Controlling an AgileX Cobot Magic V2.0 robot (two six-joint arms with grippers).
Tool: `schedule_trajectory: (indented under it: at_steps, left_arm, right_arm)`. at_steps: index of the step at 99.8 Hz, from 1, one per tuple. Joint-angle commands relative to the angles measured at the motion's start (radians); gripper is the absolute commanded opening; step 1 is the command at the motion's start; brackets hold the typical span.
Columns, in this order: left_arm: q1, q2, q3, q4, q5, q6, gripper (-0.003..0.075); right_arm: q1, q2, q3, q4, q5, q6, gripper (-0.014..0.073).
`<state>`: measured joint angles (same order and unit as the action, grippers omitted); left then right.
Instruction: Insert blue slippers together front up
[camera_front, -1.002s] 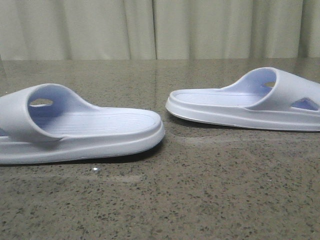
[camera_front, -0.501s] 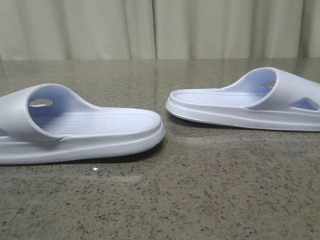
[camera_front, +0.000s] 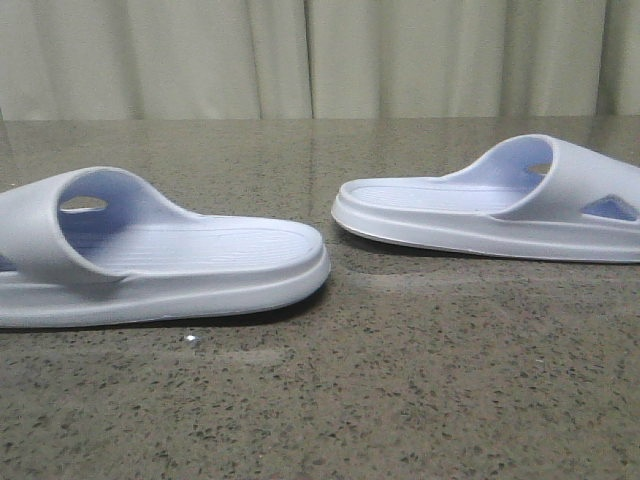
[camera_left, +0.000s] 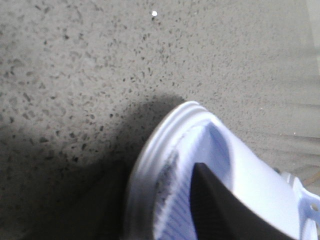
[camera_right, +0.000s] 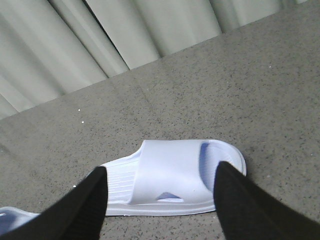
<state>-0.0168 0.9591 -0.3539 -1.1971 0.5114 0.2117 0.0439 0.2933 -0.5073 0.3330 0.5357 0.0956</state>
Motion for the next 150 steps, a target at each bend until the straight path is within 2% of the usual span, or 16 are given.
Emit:
schedule_trajectory:
  at_steps: [1,22,37,59,110,132,150]
  left_arm:
    - [-0.005,0.0,-0.018,0.001,0.007,0.002,0.015]
    - [-0.005,0.0,-0.018,0.036,-0.02,0.007,0.0015]
    - [-0.005,-0.003,-0.018,-0.011,-0.025,0.03,0.0016]
    - [-0.005,-0.043,-0.018,-0.241,0.016,0.16,0.0016]
    - [-0.005,-0.259,-0.018,-0.361,0.099,0.158,0.0016]
    - [-0.005,-0.275,-0.018,-0.361,0.101,0.158,0.0016]
    - [-0.005,-0.275,-0.018,-0.36,0.101,0.158,0.0016]
  right_arm:
    - [0.002,0.021,-0.031,0.011,-0.08,0.0,0.0393]
    - [0.002,0.021,-0.031,0.011,-0.08,0.0,0.0393]
    - [0.002,0.021,-0.031,0.011,-0.084,0.0,0.0393]
    - [0.002,0.021,-0.031,0.011,-0.089,0.0,0.0393]
    - [0.002,0.03,-0.031,0.002,-0.156,0.0,0.0393]
    - [0.002,0.172,0.002,-0.017,-0.218,0.002,0.0393]
    - [0.002,0.341,0.016,-0.017,-0.305,0.075,0.0392]
